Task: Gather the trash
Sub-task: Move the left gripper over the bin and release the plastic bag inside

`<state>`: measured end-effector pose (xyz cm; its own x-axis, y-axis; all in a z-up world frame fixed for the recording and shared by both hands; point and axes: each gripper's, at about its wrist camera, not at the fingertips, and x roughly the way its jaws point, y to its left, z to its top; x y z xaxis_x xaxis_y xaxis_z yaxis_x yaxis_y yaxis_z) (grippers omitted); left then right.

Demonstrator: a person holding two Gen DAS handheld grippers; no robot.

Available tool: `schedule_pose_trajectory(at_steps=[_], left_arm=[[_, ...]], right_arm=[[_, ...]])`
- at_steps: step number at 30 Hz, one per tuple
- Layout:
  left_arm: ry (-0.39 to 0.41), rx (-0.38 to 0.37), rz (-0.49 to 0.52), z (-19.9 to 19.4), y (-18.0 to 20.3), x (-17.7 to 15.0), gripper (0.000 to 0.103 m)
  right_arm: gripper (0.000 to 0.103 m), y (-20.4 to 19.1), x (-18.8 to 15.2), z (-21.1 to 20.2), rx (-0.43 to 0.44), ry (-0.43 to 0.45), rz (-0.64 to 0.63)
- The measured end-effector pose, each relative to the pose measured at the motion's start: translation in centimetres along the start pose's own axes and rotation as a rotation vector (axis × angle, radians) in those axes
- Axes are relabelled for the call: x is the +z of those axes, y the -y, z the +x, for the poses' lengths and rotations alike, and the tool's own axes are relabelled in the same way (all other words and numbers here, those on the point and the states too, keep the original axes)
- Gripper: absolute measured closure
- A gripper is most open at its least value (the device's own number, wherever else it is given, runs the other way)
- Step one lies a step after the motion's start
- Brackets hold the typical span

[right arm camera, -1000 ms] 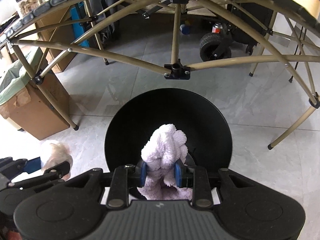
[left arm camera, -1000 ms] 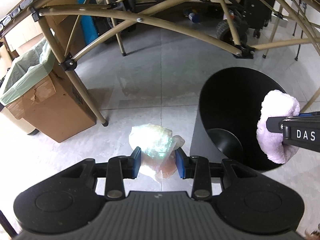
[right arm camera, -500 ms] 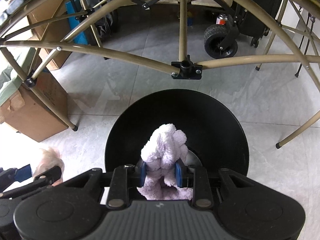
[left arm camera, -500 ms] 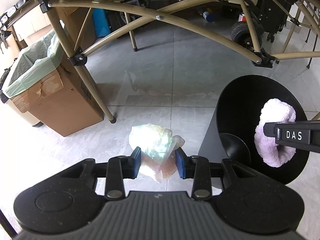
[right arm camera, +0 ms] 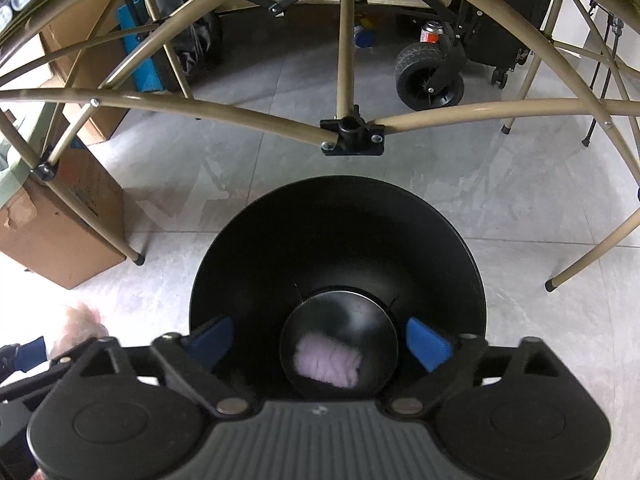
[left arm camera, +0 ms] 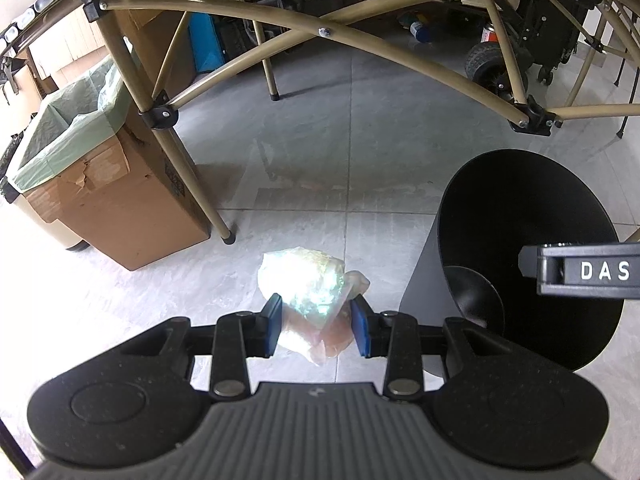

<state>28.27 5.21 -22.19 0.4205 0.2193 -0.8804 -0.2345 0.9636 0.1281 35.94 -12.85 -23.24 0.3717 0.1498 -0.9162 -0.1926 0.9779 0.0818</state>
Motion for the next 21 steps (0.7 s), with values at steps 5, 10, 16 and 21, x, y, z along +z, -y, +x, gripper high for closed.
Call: schedule_pose_trajectory(at_steps=[5, 10, 16, 21], left_arm=[[0.002, 0.0, 0.003, -0.1, 0.1, 0.0, 0.067], [0.005, 0.002, 0.008, -0.2, 0.2, 0.0, 0.067], [0.014, -0.001, 0.027, -0.5, 1.0, -0.1, 0.067], [0.031, -0.021, 0.048, -1.3, 2.3, 0.0, 0.067]], right_arm=[[0.0, 0.3, -0.1, -0.7, 0.006, 0.011, 0.008], [0.0, 1.2, -0.3, -1.5, 0.0, 0.02, 0.016], [0.0, 2.4, -0.7, -2.5, 0.001, 0.031, 0.028], [0.0, 3.6, -0.8, -3.8, -0.004, 0.052, 0.033]])
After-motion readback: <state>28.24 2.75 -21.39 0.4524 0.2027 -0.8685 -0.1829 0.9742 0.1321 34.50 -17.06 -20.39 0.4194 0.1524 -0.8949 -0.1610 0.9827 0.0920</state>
